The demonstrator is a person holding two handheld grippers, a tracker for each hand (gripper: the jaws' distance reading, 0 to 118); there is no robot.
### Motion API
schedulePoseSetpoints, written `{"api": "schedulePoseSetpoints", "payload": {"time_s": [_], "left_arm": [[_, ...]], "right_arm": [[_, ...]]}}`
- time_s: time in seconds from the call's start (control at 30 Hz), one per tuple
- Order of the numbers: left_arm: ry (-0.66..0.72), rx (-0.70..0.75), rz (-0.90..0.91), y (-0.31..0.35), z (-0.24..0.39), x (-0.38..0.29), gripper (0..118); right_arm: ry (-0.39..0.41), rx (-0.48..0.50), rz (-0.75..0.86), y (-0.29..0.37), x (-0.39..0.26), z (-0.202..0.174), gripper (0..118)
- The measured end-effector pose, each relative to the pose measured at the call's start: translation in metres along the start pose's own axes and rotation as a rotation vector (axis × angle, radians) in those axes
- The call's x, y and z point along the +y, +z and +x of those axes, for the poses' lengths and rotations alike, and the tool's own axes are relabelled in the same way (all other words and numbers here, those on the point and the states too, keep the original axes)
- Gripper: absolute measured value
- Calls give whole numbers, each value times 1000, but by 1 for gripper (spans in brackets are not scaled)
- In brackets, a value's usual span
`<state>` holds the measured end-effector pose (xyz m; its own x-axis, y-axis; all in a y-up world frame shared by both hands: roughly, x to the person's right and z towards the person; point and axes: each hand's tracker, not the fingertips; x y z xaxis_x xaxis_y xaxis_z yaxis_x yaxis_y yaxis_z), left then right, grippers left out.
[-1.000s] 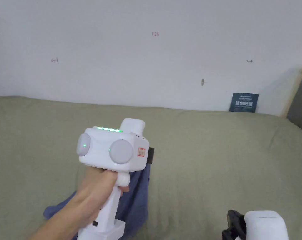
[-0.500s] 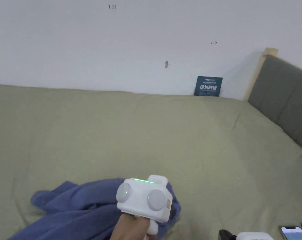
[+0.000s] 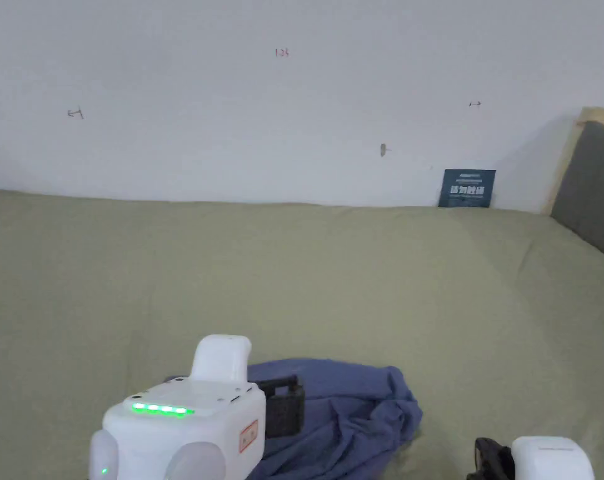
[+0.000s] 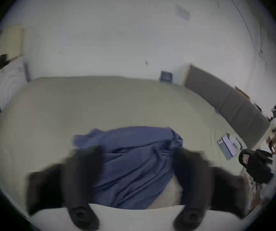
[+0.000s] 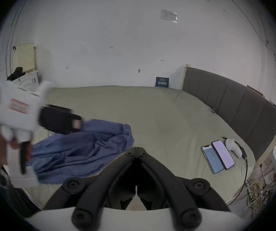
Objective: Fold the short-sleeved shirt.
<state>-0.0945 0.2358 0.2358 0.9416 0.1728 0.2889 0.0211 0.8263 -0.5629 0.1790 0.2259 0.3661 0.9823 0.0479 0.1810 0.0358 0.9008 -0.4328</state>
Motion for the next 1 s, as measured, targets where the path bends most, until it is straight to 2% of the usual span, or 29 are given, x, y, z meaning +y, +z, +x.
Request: {"api": "schedulePoseSetpoints", "payload": {"time_s": [0.03, 0.07, 0.1, 0.27, 0.33, 0.4, 0.53, 0.63, 0.87, 0.9, 0.93, 1.0], "left_arm": [[34, 53, 56, 31, -15, -5, 72], [80, 108, 114, 56, -29, -12, 31], [99, 151, 128, 77, -41, -19, 0], [174, 319, 197, 170, -80, -55, 0], [186, 386, 213, 188, -84, -60, 0], [180, 395, 220, 199, -88, -65, 0], [185, 413, 188, 196, -99, -62, 0], [192, 385, 92, 175, -126, -61, 0], [209, 334, -237, 70, -200, -64, 1], [243, 321, -266, 55, -209, -67, 9], [258, 292, -306, 40, -220, -68, 40], [228, 297, -357, 10, -234, -75, 67]], "right_arm": [[12, 5, 7, 4, 0, -3, 0], [18, 12, 11, 8, 0, -6, 0], [19, 20, 17, 12, -1, -8, 0], [15, 45, 40, 30, -4, -20, 0], [16, 49, 41, 33, -4, -25, 0], [18, 57, 45, 35, -4, -30, 0], [19, 74, 47, 36, 0, -39, 0], [24, 86, 45, 34, 1, -45, 0], [19, 118, 6, 13, -3, -59, 0], [23, 122, 0, 10, -4, -61, 0], [29, 120, -8, 7, -4, -63, 0], [41, 120, -21, 0, -5, -65, 0]]}}
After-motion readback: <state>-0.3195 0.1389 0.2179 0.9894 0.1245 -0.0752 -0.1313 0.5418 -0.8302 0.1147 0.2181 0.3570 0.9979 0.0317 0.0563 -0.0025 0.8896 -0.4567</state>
